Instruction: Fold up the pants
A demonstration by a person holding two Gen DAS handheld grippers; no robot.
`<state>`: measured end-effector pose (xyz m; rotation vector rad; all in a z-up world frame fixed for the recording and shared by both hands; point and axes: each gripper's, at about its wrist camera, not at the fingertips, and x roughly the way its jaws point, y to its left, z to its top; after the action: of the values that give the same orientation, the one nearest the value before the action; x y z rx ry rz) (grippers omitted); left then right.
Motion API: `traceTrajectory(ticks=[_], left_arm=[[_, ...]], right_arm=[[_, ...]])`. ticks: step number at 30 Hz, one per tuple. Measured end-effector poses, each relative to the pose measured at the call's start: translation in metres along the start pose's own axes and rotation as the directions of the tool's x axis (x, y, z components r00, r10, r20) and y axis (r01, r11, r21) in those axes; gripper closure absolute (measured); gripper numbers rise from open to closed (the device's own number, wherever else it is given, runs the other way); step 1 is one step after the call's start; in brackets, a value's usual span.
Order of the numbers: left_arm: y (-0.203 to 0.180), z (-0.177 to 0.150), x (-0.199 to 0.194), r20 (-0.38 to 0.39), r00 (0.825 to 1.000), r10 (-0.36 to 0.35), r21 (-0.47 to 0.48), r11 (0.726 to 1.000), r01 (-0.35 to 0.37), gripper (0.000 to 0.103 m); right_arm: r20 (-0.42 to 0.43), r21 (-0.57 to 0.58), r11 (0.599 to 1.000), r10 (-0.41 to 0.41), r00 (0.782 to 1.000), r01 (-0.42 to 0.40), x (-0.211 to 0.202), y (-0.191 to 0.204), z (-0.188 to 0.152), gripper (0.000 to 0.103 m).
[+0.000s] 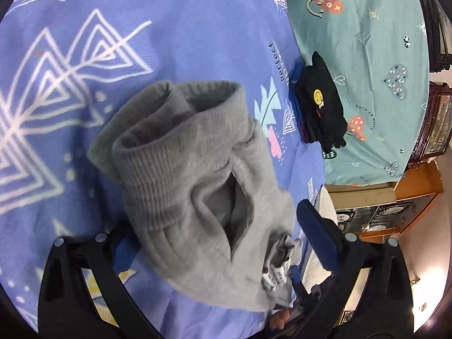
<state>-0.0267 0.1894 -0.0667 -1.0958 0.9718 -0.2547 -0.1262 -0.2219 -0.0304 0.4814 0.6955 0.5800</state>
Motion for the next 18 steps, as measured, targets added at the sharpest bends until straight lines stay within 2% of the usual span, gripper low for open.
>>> traceTrajectory(ticks=[3,5,7,9,11,12,13,15,18], left_arm=[[-0.009,-0.008,0.008,0.01,1.0,0.012,0.064,0.998,-0.013,0.012],[-0.009,-0.011,0.007,0.026,0.999,0.023,0.087,0.996,-0.025,0.029],[-0.001,-0.011,0.003,0.057,0.997,0.053,0.057,0.997,-0.056,0.079],[0.014,-0.008,0.002,0.046,0.998,0.04,-0.001,0.999,-0.04,0.076],[0.019,-0.006,0.008,0.038,0.999,0.034,-0.019,0.999,-0.034,0.075],[0.016,-0.005,0.01,0.04,0.999,0.036,-0.009,0.999,-0.036,0.074],[0.014,-0.005,0.011,0.04,0.998,0.041,-0.002,0.999,-0.041,0.07],[0.006,-0.005,0.014,0.046,0.997,0.06,0.026,0.998,-0.061,0.07],[-0.003,-0.009,0.009,0.079,0.993,0.082,0.069,0.994,-0.088,0.077]], right_arm=[[0.007,-0.002,1.0,-0.008,1.0,0.008,-0.002,0.0,-0.001,0.001],[0.026,0.0,1.0,-0.012,1.0,0.012,-0.006,0.0,-0.001,0.001],[0.08,-0.009,0.999,-0.039,0.996,0.04,-0.015,0.002,-0.001,0.001],[0.157,-0.014,0.997,-0.068,0.985,0.071,-0.026,0.004,-0.003,0.001],[0.218,0.009,0.994,-0.106,0.97,0.107,-0.035,0.001,-0.004,0.001],[0.221,0.03,0.994,-0.106,0.97,0.101,-0.037,-0.003,-0.004,0.001],[0.196,0.055,0.996,-0.076,0.978,0.067,-0.035,-0.008,-0.004,0.001],[0.138,0.111,0.994,-0.015,0.99,0.0,-0.028,-0.02,-0.002,0.001],[0.137,0.151,0.988,0.001,0.991,-0.022,-0.03,-0.028,0.0,0.001]])
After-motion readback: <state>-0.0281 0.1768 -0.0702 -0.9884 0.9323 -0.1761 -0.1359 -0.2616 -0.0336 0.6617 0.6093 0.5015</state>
